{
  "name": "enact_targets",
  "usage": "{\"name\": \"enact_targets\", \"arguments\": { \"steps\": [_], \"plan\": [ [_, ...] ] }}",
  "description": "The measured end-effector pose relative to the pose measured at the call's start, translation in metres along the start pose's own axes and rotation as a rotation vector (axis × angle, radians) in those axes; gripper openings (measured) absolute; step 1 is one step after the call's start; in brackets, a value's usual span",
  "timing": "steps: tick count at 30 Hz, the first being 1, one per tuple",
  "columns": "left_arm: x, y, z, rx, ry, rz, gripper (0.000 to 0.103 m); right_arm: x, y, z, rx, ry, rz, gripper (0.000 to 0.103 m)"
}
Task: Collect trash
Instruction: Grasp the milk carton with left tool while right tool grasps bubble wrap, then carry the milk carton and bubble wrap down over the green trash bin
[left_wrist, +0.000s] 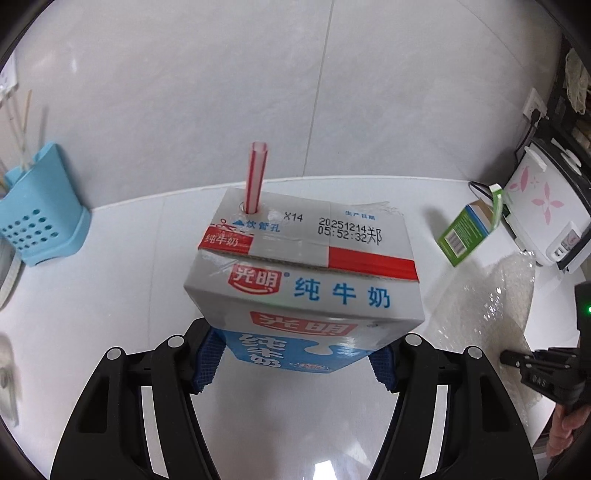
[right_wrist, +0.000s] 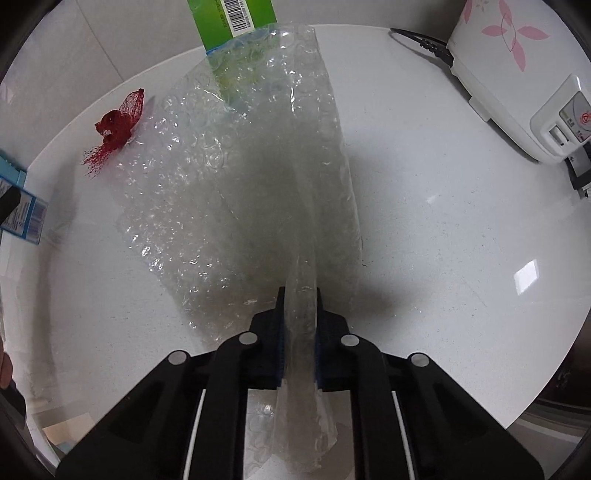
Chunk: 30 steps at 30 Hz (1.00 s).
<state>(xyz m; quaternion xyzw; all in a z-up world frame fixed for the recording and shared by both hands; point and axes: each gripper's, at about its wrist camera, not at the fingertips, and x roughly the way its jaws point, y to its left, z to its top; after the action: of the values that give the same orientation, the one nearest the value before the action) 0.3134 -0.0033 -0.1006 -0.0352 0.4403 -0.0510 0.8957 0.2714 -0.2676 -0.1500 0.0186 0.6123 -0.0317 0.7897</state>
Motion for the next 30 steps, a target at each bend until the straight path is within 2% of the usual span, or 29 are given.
{"name": "enact_targets", "arguments": {
  "steps": [16,21,30],
  "plan": [
    [-0.06,-0.007,-0.036,-0.008,-0.014,0.029,0.064,-0.045,-0.003,-0.039,0.003,-0.09,0.04,0.009],
    [-0.077,-0.009,-0.051,-0.026,-0.007,0.045,0.064,-0.05,-0.005,-0.038,-0.01,-0.116,0.057,0.009],
    [-0.112,-0.007,-0.078,-0.066,-0.015,0.067,0.064,-0.086,-0.005,-0.069,-0.054,-0.18,0.09,0.009]
  ]
}}
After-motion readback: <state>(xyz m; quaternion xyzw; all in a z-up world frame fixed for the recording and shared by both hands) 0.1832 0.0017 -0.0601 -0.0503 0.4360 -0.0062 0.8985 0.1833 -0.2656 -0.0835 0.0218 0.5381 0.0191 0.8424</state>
